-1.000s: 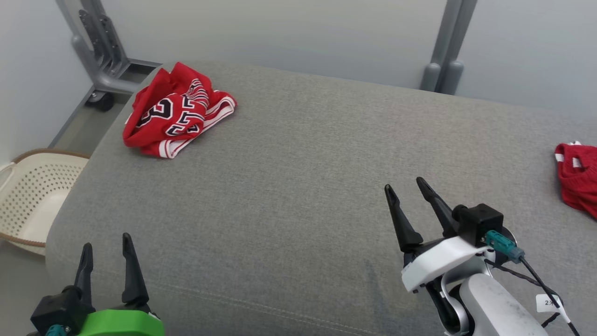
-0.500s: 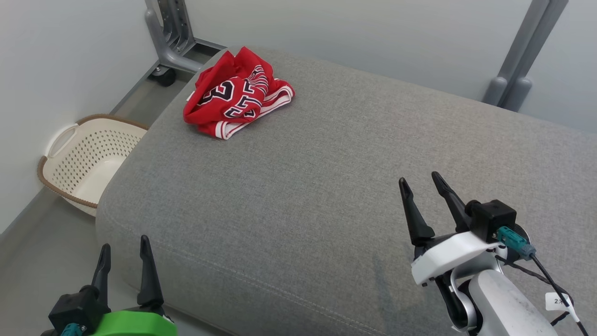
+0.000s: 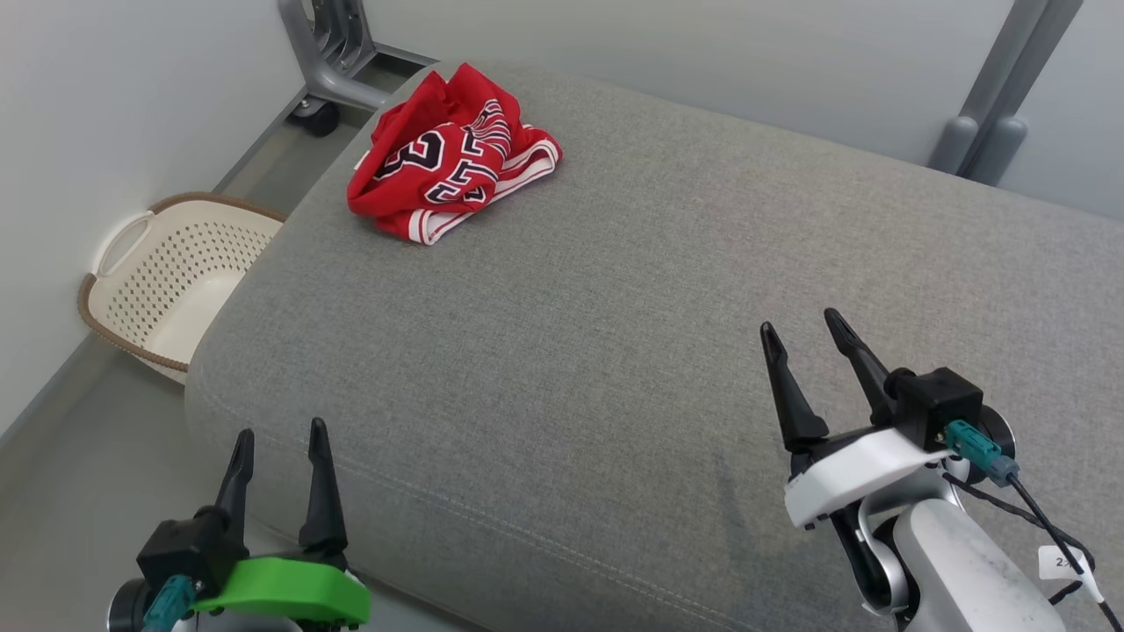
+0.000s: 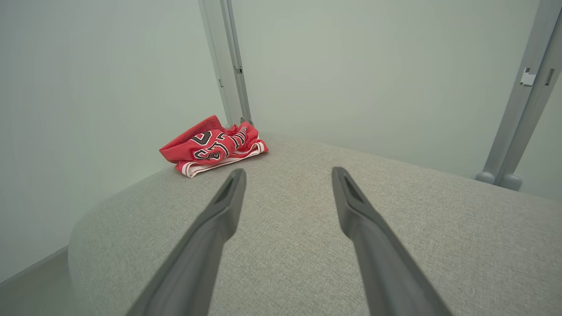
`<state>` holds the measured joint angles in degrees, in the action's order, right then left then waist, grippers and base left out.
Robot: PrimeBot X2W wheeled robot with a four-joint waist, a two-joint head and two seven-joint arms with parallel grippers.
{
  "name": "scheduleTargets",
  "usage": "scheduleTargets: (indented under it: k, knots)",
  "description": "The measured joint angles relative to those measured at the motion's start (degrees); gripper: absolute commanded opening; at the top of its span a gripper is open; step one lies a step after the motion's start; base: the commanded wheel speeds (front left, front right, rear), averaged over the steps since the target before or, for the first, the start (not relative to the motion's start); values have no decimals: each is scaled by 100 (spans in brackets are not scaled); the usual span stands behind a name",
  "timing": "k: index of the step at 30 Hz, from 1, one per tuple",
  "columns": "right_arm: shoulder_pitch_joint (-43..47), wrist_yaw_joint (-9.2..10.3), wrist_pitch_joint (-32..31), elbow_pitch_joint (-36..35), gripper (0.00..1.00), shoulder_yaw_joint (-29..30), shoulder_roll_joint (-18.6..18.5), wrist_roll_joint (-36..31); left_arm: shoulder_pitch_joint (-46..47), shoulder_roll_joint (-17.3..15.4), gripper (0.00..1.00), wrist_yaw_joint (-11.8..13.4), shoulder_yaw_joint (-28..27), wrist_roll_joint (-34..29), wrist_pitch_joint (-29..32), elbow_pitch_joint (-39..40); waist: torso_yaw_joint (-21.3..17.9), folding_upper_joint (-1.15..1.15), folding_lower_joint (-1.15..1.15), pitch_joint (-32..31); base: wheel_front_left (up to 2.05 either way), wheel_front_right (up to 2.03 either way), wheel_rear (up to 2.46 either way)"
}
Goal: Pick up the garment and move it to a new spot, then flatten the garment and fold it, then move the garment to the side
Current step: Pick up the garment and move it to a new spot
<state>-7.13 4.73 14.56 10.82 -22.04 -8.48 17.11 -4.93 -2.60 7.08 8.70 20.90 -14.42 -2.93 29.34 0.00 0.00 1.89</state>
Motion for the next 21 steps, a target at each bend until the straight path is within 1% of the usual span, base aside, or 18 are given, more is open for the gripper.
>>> scheduleTargets:
  k: [4,9,16,21]
  knots:
    - [-176,0,-79,-131,100,-29,-99,-116,424,1,100,-2,142,-25,11,-8,-12,0,0,182,0,0,0]
    - [-443,-1,-249,-316,100,-90,-205,-274,1234,11,100,-2,167,-41,164,-193,-55,0,0,455,0,0,0]
    - [-866,-3,-513,-573,100,-152,-354,-454,2597,-7,100,-2,70,-109,648,-709,-214,0,0,865,0,0,0]
    - [-1113,-9,-735,-777,100,-168,-510,-622,3502,68,100,-2,-220,115,1087,-1299,-446,0,0,1129,0,0,0]
